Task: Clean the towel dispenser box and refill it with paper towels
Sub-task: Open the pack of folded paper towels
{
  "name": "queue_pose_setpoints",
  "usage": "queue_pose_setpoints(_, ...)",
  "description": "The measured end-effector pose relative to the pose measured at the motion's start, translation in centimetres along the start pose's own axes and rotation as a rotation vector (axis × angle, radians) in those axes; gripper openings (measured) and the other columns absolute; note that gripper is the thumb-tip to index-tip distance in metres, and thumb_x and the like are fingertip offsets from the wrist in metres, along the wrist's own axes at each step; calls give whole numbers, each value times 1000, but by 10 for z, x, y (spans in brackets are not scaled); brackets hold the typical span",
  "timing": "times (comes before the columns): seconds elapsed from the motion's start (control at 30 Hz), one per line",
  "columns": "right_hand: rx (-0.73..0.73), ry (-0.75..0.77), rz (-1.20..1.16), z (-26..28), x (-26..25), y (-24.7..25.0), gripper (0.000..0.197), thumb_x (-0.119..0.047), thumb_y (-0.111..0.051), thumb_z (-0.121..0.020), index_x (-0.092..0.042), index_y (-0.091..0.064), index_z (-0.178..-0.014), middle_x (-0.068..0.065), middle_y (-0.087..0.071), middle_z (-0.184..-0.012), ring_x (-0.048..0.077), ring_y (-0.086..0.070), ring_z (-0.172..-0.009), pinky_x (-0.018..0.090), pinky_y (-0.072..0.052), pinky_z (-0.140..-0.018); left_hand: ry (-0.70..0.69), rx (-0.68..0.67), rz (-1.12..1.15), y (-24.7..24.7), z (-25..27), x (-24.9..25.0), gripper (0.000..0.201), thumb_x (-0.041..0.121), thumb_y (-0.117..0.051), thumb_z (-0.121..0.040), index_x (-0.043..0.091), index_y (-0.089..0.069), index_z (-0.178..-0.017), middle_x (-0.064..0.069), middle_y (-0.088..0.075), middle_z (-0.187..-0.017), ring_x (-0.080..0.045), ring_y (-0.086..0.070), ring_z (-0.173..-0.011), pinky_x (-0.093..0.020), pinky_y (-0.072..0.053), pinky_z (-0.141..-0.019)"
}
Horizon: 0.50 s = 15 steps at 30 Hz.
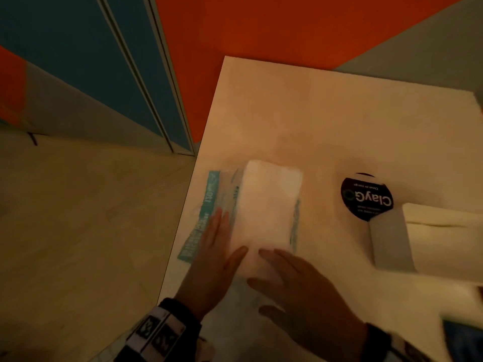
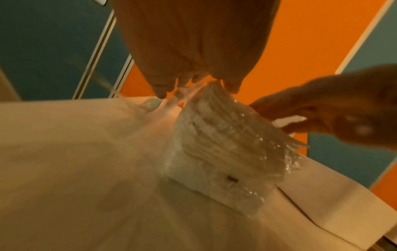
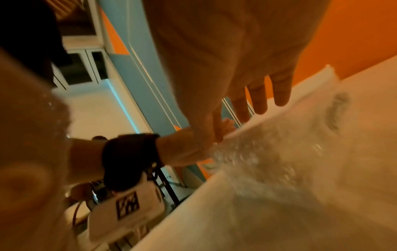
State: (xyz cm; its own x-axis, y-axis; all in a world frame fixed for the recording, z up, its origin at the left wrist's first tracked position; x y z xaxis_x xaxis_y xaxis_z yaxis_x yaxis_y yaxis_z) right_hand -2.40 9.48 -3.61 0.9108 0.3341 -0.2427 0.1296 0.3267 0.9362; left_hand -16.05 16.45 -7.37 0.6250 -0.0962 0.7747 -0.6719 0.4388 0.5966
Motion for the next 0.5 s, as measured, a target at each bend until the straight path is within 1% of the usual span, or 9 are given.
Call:
queue_pose_setpoints(0.07, -49, -51, 5, 7, -1, -18, 46, -59, -58, -63, -44, -56, -106, -1, -64, -123, 19, -65, -106, 29, -54, -82, 15, -45, 118, -12, 0, -1, 69, 47, -40, -87, 45, 18, -124, 3, 6, -155, -12, -2, -142, -39, -15, -119)
queue_pose_setpoints(0.13, -50, -79, -15, 9, 2, -30, 53, -54, -71, -58, -42, -55, -108, 0, -63, -125, 21, -63, -109, 29, -53, -84, 23, -76, 182, -21, 6, -3, 73, 37, -45, -89, 52, 21, -118, 8, 10, -152, -8, 0, -140, -35, -12, -118)
queue_pose_setpoints(0.17, -19, -79, -31, 9, 3, -34, 47, -48, -69, -64, -42, -54, -108, 0, -62, -126, 22, -63, -110, 30, -53, -85, 40, -78, 193, -24, 9, -6, 76, 31, -47, -89, 52, 21, -116, 13, 10, -147, -5, 0, -137, -30, -11, -116)
queue_pose_setpoints(0.23, 48, -89, -35, 9, 3, -37, 30, -39, -50, -78, -42, -53, -108, -1, -60, -128, 22, -61, -112, 31, -51, -88, 70, -58, 223, -27, 15, -9, 79, 24, -51, -89, 48, 19, -118, 17, 7, -141, -1, -2, -133, -24, -11, -112)
queue_pose_setpoints(0.27, 70, -92, -25, 10, 3, -38, 30, -37, -44, -81, -43, -53, -108, -2, -60, -129, 22, -61, -113, 30, -49, -90, 85, -59, 251, -28, 16, -10, 80, 23, -52, -89, 46, 17, -121, 17, 5, -142, -2, -4, -134, -27, -13, -114)
queue_pose_setpoints(0.33, 102, -96, -11, 12, 2, -37, 31, -34, -52, -78, -44, -54, -107, -2, -60, -129, 21, -60, -114, 29, -47, -91, 102, -88, 314, -25, 21, -5, 80, 23, -52, -88, 43, 15, -125, 14, 1, -147, -8, -10, -138, -34, -19, -116)
queue_pose_setpoints(0.4, 131, -90, -41, 13, 3, -36, 39, -32, -70, -70, -44, -56, -104, -2, -61, -127, 20, -60, -113, 30, -50, -90, 94, -77, 291, -18, 24, 3, 79, 25, -52, -88, 37, 15, -129, 16, 2, -145, -6, -9, -138, -24, -15, -112)
queue_pose_setpoints(0.43, 151, -84, -55, 13, 3, -34, 43, -29, -74, -67, -43, -56, -103, -2, -62, -126, 21, -61, -113, 31, -52, -88, 66, -27, 213, -11, 26, 10, 80, 28, -53, -87, 34, 14, -130, 15, 3, -144, -5, -6, -136, -20, -11, -109)
queue_pose_setpoints(0.5, 197, -61, -62, 14, 3, -31, 43, -25, -73, -66, -40, -57, -104, 1, -63, -124, 23, -61, -112, 33, -53, -87, -43, 80, 50, 4, 22, 28, 78, 31, -55, -85, 32, 8, -132, 13, -1, -144, -4, -4, -133, -23, -10, -108)
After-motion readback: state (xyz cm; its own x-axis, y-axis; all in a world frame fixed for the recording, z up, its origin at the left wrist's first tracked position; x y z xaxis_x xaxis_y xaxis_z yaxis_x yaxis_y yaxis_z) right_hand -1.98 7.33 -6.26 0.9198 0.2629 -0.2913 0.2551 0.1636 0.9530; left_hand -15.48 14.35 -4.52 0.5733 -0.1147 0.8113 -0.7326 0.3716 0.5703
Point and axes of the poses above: each hand's wrist, its own z-axis away from the middle knuckle, its own y-axis out of the back of the hand, x = y × z, the point moved 4 cm from there along -z, towards the middle knuckle
